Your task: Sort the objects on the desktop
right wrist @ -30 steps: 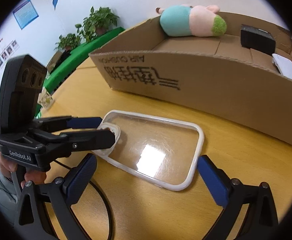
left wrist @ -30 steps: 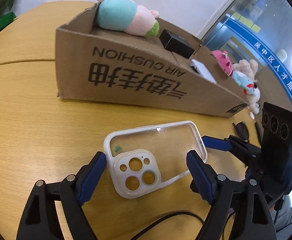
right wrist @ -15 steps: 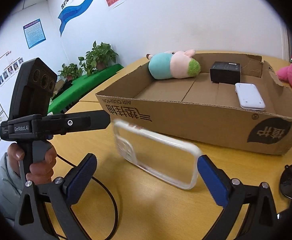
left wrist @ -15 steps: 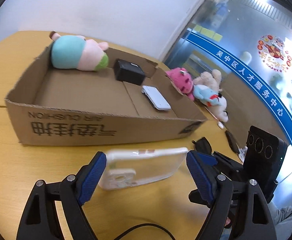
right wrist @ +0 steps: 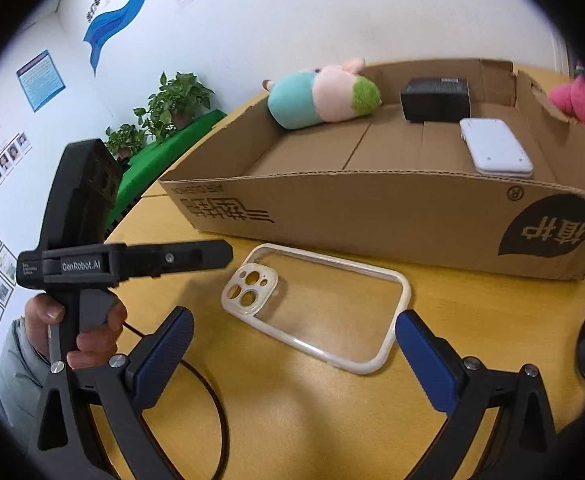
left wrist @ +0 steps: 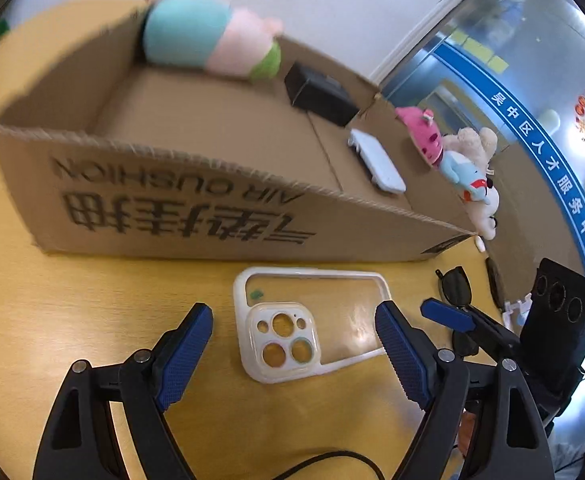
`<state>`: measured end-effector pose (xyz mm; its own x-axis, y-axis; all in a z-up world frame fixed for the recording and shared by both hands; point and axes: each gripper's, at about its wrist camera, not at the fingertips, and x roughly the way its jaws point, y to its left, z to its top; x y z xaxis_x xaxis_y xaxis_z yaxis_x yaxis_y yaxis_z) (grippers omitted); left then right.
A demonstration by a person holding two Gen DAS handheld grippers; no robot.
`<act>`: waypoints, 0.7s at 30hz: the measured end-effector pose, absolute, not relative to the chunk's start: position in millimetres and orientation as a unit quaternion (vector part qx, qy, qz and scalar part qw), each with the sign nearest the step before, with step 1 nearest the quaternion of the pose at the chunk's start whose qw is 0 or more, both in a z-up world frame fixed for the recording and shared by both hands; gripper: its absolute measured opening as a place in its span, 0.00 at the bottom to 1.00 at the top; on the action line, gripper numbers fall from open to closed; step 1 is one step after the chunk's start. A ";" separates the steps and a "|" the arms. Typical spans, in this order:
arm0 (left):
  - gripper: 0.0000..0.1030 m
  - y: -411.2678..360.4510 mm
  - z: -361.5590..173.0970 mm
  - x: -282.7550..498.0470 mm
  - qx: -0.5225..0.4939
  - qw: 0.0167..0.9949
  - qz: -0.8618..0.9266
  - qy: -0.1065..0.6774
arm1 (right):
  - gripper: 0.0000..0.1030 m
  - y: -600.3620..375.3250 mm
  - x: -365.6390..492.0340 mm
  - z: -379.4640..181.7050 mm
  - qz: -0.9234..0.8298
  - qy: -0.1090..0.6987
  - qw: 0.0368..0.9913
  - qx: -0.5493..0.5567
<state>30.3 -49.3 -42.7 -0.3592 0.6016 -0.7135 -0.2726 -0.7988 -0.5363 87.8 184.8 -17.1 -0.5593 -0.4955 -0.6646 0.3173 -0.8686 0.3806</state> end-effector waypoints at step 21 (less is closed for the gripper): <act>0.78 -38.8 -28.8 28.2 -0.492 0.296 0.804 -0.157 | 0.98 200.1 81.9 -19.1 -0.874 -0.131 0.224 0.411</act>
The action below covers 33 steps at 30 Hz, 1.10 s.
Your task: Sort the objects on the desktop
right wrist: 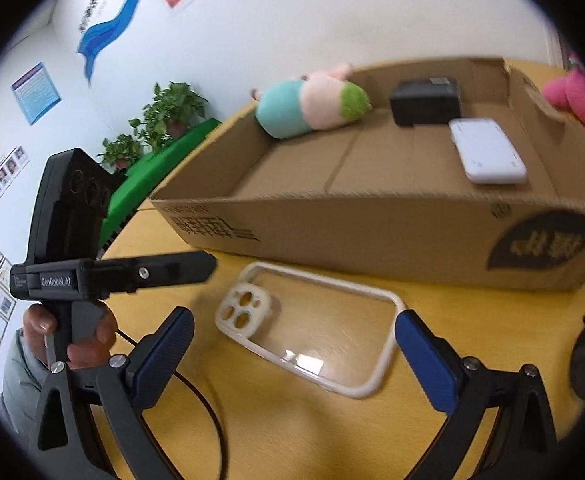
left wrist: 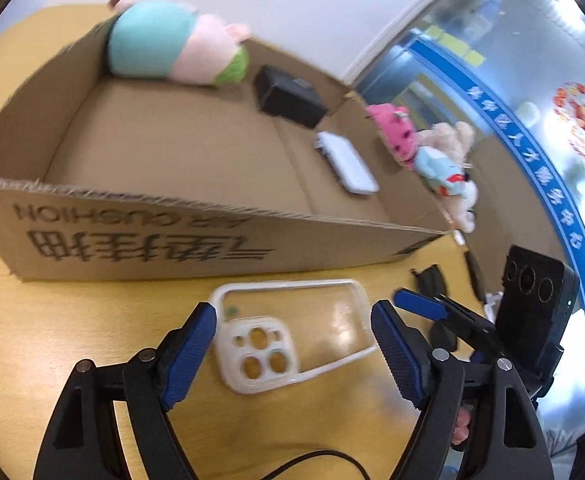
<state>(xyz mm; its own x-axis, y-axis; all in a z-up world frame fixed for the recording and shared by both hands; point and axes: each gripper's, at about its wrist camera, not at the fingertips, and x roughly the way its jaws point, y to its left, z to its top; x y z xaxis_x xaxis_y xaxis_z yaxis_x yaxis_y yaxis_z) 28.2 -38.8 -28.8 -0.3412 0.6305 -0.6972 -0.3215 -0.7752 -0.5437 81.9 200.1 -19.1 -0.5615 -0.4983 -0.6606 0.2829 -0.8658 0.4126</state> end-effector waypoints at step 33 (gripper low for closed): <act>0.91 -47.4 -29.3 44.8 -0.480 0.303 0.808 -0.155 | 0.98 199.2 93.2 -17.9 -0.886 -0.117 0.209 0.398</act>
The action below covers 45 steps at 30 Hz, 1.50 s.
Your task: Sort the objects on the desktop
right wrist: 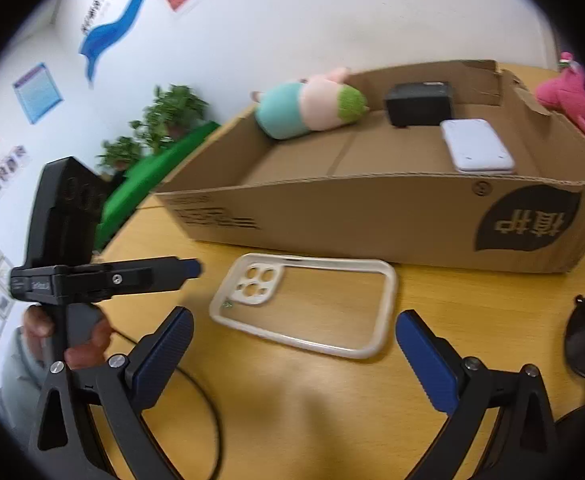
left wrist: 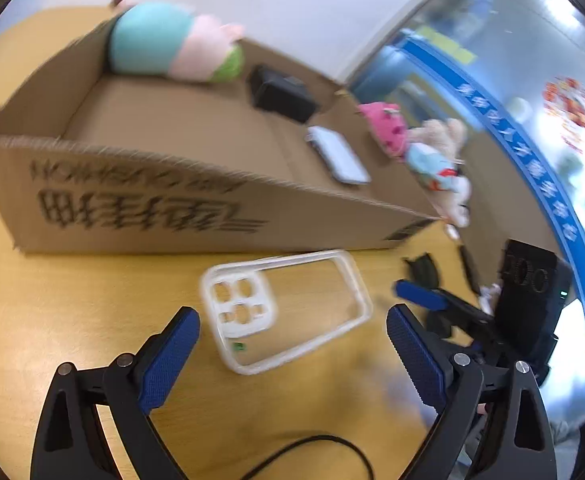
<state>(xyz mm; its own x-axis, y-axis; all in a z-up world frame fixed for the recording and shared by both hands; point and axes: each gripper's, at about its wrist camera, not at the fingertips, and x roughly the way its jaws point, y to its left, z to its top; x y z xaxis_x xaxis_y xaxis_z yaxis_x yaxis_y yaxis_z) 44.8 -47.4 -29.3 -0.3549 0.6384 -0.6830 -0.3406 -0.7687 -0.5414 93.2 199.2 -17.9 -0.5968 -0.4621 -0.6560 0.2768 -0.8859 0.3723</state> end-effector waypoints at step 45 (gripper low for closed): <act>0.07 -65.3 177.9 28.9 -0.282 0.255 0.922 -0.068 | 0.07 181.5 63.1 165.5 -0.970 0.033 0.097 0.222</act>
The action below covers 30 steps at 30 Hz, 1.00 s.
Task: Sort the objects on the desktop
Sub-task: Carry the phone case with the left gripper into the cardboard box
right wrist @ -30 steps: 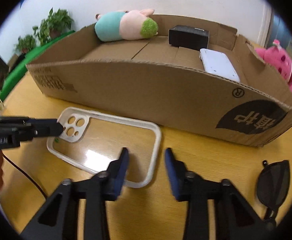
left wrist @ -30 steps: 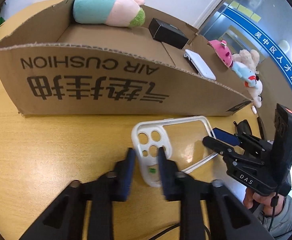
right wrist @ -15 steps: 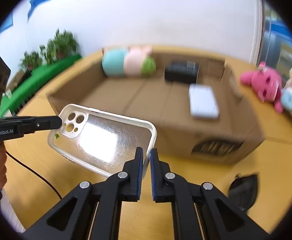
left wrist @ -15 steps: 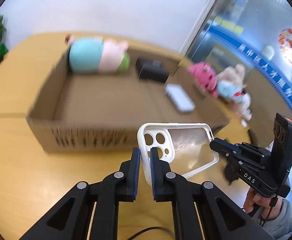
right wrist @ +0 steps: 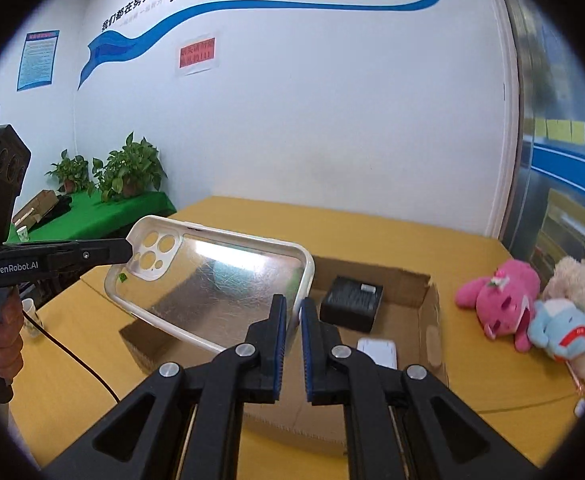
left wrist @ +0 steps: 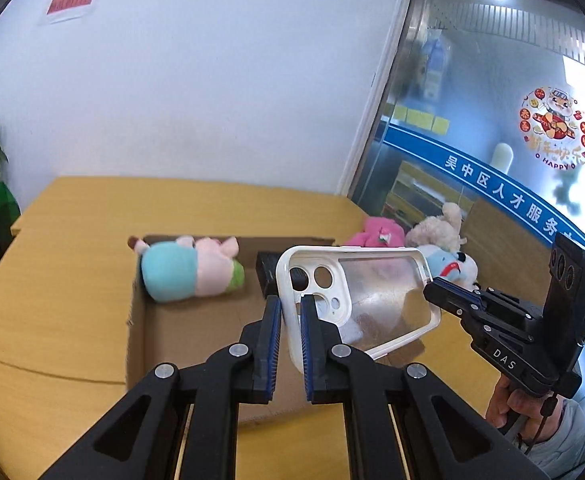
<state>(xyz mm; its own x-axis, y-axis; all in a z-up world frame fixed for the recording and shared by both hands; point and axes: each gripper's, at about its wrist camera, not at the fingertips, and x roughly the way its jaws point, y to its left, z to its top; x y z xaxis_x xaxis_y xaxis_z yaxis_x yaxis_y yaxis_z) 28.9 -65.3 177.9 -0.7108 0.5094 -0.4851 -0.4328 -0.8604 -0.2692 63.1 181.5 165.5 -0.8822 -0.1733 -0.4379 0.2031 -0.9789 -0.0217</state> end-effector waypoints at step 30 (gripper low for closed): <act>0.05 -77.4 34.5 -196.7 -0.500 0.136 0.855 0.022 | 0.07 157.2 -183.9 -7.7 -0.843 -0.065 0.157 0.510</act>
